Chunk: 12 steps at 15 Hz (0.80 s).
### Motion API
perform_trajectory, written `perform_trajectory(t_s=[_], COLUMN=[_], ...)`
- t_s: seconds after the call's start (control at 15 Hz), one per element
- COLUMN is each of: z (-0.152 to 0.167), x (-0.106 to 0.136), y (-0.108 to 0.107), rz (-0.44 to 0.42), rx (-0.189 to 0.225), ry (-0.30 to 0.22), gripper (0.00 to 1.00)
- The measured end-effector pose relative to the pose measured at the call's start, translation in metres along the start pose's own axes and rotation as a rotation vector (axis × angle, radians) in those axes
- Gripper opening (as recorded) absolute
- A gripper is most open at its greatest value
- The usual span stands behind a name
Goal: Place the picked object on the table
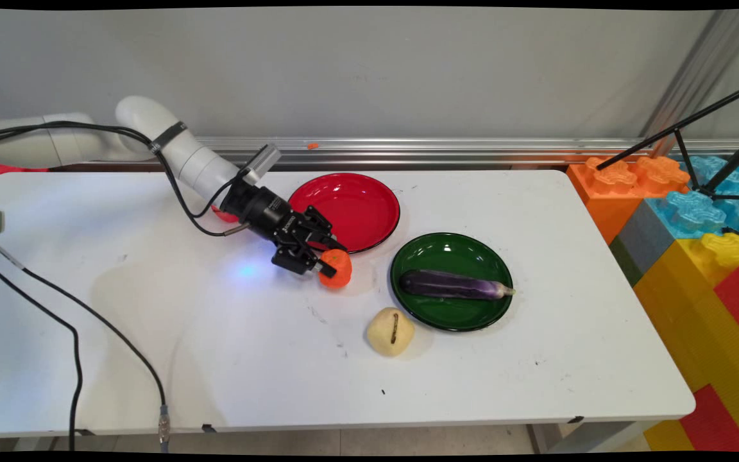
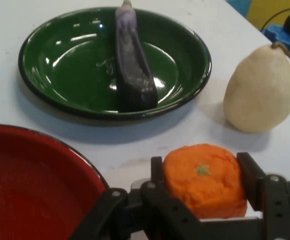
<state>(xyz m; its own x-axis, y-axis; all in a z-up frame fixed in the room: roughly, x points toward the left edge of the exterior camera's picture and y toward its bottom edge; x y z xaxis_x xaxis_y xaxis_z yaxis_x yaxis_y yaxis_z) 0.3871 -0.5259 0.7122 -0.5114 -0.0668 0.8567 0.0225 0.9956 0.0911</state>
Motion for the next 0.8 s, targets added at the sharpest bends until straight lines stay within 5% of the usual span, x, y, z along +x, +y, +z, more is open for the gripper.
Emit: perform_trajectory(t_s=[0.4,0.47,0.8], z=[0.0,0.0,-0.003], x=[-0.015,-0.017,-0.027], y=[-0.001,0.0,0.002], rz=[0.008,0.009,0.008], rx=[0.003,0.002,-0.004], ry=[-0.013,-0.015,-0.024], gripper=[0.0,1.0,1.0])
